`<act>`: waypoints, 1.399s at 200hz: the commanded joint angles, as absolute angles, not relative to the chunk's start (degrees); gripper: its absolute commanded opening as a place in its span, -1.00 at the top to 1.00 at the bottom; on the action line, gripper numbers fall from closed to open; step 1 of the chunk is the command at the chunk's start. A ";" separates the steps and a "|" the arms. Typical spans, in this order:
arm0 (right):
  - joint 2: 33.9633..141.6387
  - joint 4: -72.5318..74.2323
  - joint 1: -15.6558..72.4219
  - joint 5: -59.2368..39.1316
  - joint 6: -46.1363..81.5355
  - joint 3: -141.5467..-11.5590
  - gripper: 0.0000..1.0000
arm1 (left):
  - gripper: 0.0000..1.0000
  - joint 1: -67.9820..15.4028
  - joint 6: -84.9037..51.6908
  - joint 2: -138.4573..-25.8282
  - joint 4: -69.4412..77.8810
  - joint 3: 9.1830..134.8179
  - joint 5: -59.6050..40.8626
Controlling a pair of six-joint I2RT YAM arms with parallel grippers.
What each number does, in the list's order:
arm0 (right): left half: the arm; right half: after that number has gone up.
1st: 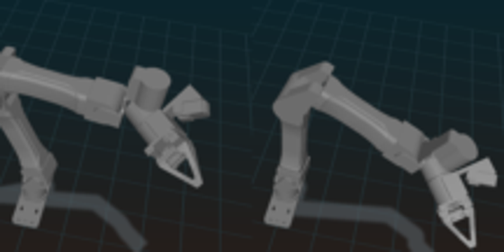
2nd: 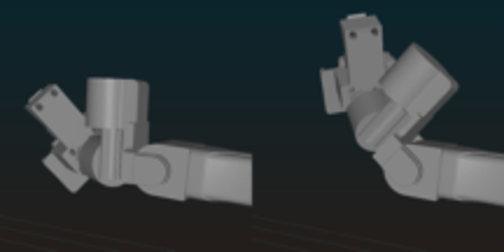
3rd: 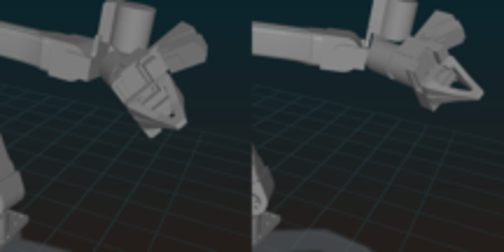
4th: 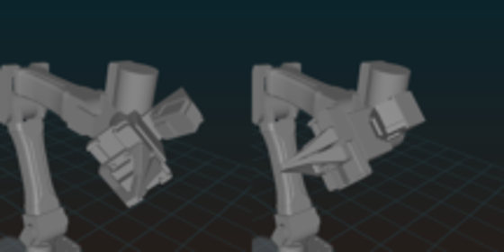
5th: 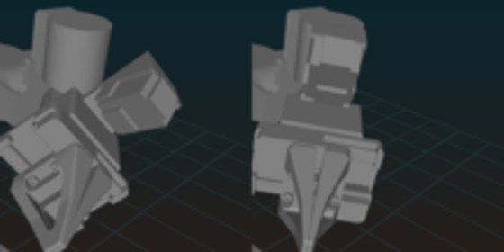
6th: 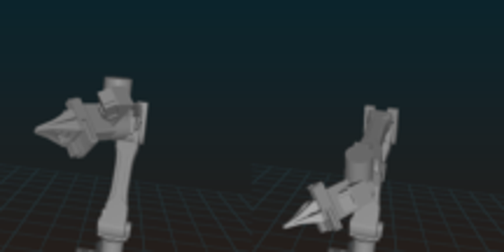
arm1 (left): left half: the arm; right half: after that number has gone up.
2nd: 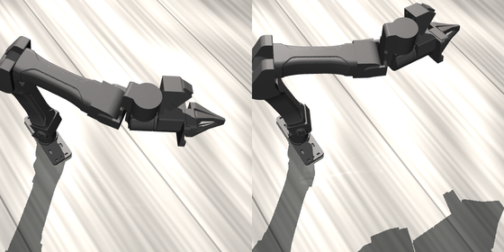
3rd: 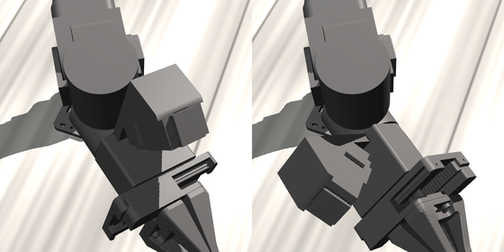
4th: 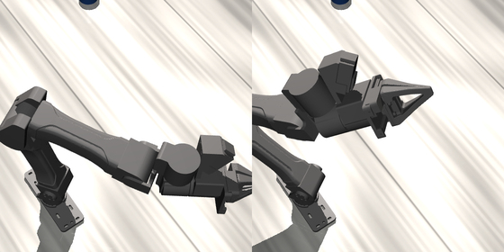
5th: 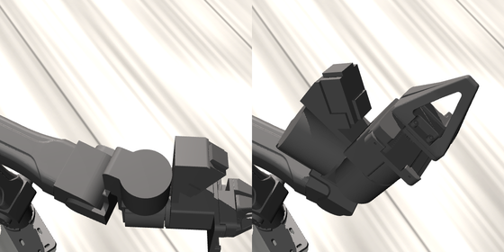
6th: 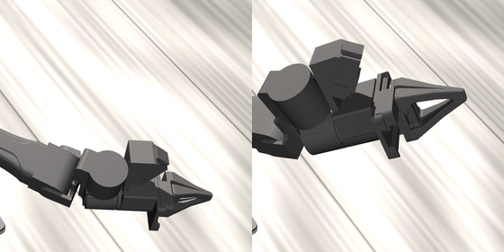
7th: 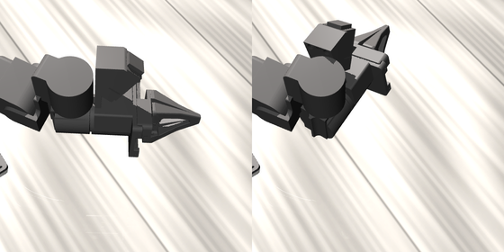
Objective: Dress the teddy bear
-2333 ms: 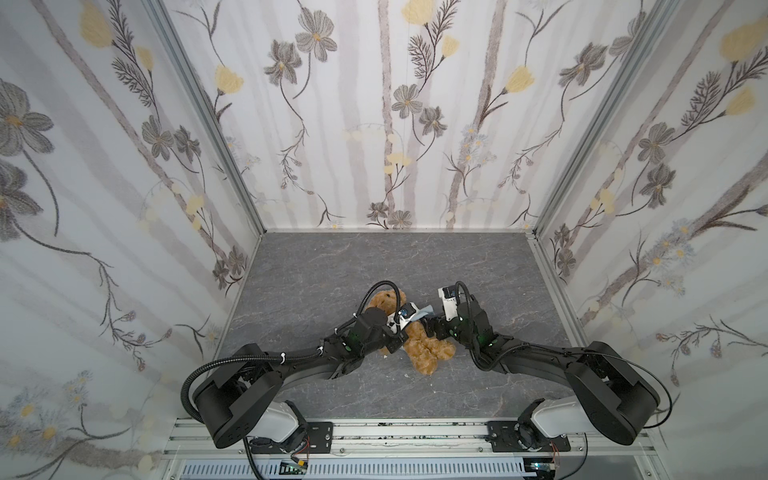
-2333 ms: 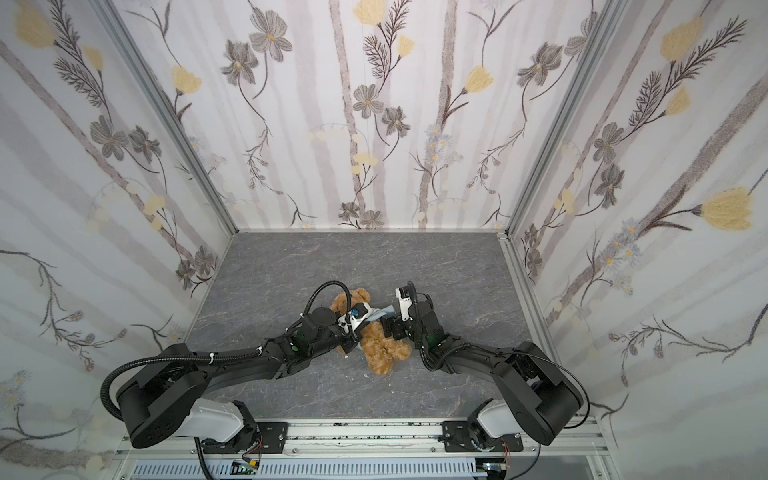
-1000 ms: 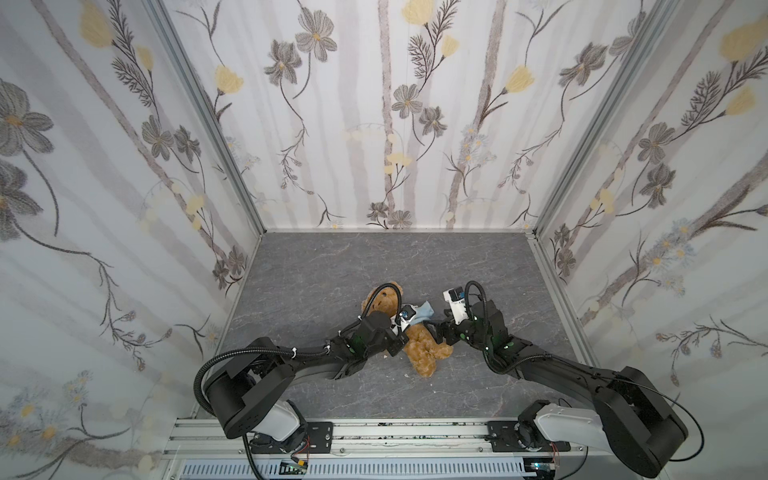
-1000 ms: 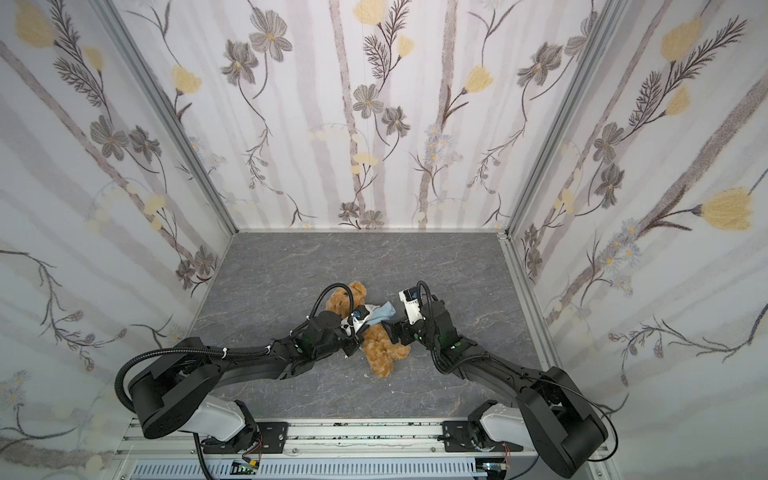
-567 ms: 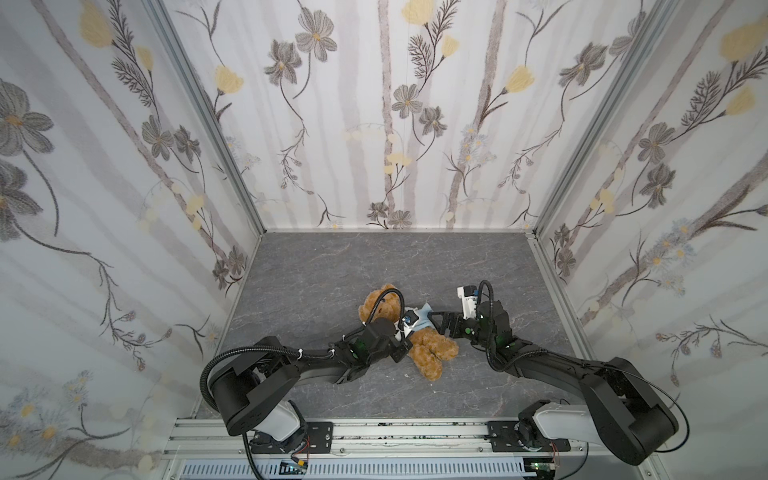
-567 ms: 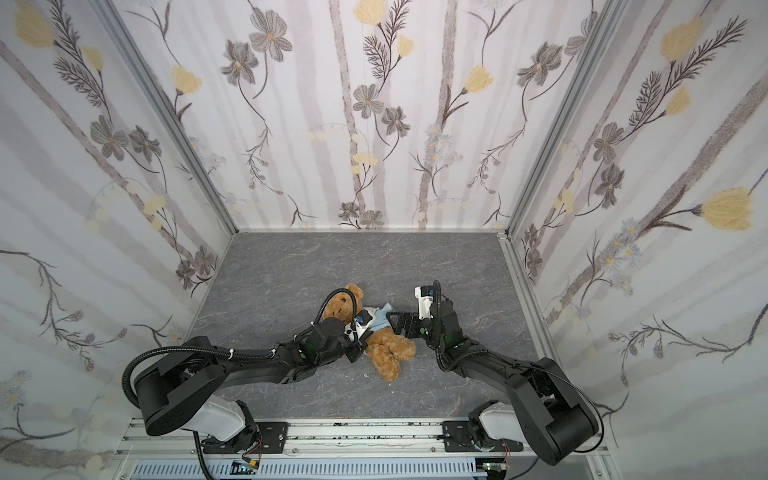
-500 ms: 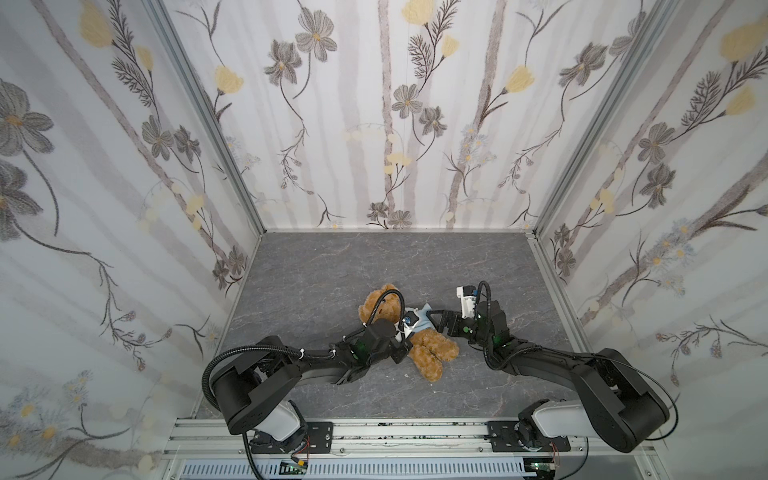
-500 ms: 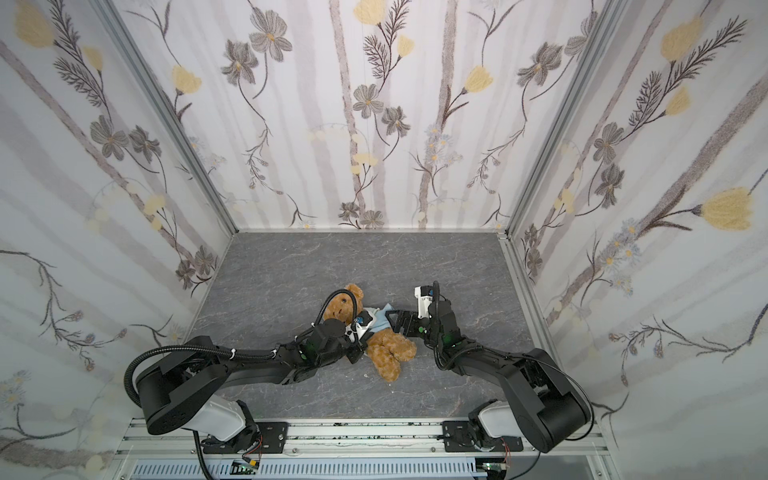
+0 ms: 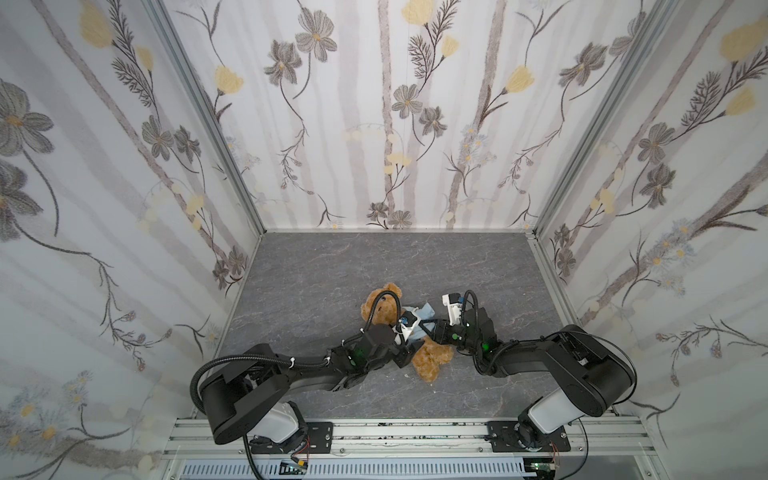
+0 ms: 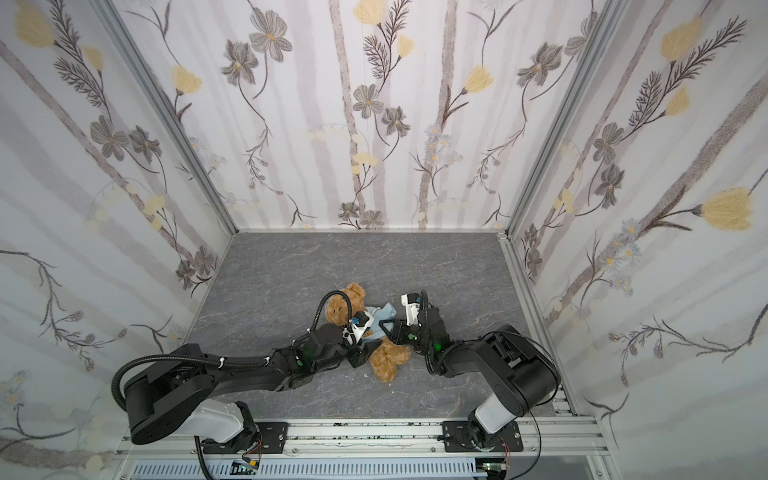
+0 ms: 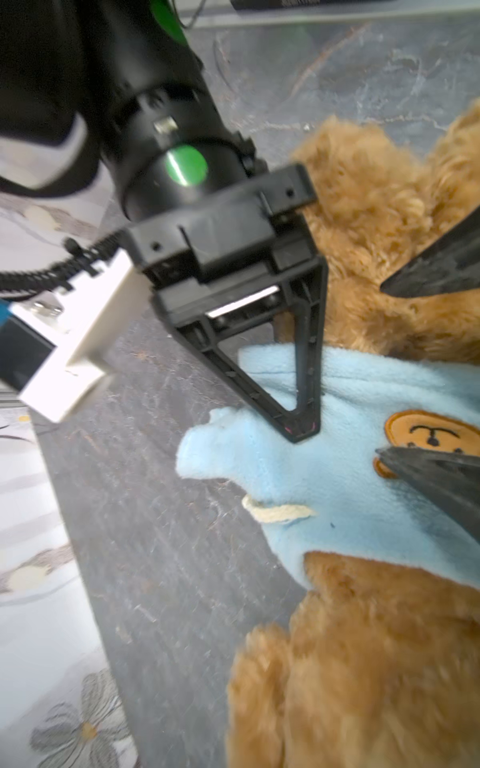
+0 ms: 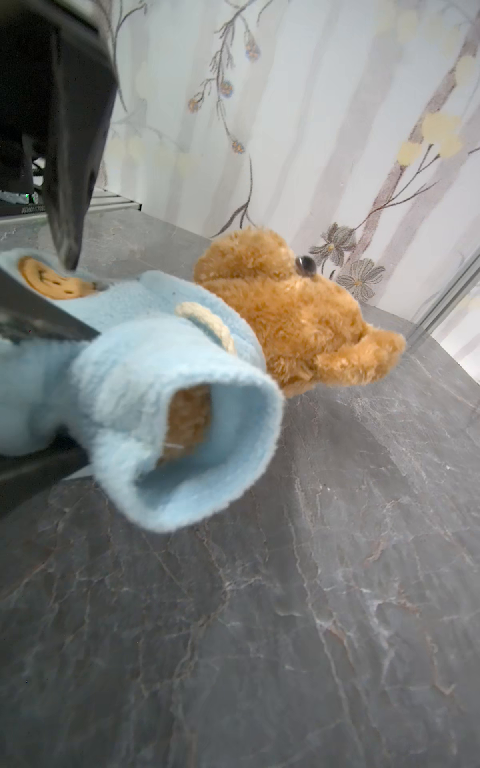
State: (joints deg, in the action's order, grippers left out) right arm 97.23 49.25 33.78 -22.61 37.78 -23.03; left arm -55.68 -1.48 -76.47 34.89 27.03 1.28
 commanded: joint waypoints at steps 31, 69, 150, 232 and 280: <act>86.82 30.62 36.48 -21.30 6.16 -31.71 0.58 | -0.88 -45.49 -3.51 -58.99 23.67 29.86 -0.68; 84.20 27.68 39.09 -16.35 -7.41 -33.54 0.70 | -0.85 -38.02 12.36 -55.88 7.21 37.13 -9.73; 83.41 39.45 46.20 -9.47 -16.55 -27.64 0.79 | -0.86 -34.84 36.72 -59.80 2.44 35.73 -27.15; 83.72 46.57 48.92 -11.50 -16.42 -23.78 0.80 | -0.65 -36.67 49.36 -74.67 7.65 40.65 -27.95; 83.25 45.43 49.16 -9.39 -17.75 -23.39 0.66 | -0.23 -37.09 45.76 -78.05 15.03 39.25 -28.34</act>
State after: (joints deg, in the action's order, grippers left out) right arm 83.70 42.22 49.06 -10.00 -16.51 -23.59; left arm -37.08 46.35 -77.62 9.61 40.03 -27.38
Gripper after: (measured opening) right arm 0.117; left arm 0.677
